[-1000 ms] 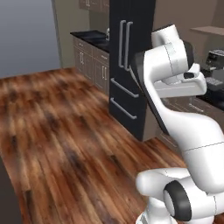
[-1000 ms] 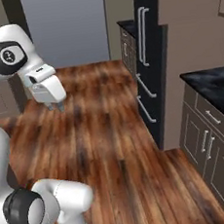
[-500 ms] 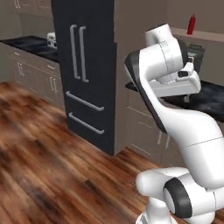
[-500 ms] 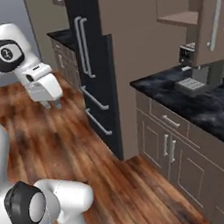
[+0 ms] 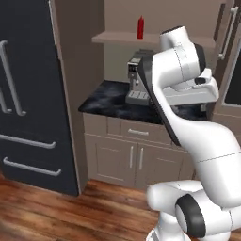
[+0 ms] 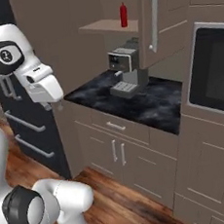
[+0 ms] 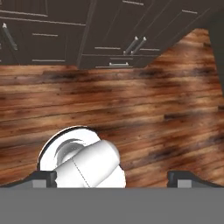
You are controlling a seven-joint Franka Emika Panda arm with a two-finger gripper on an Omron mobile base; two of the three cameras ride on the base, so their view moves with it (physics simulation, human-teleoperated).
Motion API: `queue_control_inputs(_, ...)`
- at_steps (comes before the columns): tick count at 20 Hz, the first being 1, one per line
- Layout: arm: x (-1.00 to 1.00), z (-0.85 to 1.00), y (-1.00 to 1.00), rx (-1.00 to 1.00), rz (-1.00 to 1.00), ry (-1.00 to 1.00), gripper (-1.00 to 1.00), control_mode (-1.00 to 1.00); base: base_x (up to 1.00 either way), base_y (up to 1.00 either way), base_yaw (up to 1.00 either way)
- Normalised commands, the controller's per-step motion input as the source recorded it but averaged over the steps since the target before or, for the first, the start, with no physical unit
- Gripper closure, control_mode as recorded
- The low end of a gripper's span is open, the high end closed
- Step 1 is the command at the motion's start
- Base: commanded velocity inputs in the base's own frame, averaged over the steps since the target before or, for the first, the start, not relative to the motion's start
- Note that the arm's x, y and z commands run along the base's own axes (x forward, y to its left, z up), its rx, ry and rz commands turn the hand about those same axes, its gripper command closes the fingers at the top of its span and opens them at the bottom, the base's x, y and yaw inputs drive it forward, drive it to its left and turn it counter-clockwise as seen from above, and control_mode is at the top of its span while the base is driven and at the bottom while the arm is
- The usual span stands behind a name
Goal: Move the ketchup and shaker from the cabinet to the dining counter.
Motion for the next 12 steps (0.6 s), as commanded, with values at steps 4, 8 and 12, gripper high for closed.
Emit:
queue_control_inputs(4, 0.0, 0.0, 0.0, 0.0, 0.0, 0.0, -1.0, 1.0, 1.0, 0.69, -0.46)
queue_control_inputs(8, 0.0, 0.0, 0.0, 0.0, 0.0, 0.0, -1.0, 1.0, 1.0, 0.41, -0.4)
queue_control_inputs(12, 0.0, 0.0, 0.0, 0.0, 0.0, 0.0, -1.0, 1.0, 1.0, 0.08, -0.34)
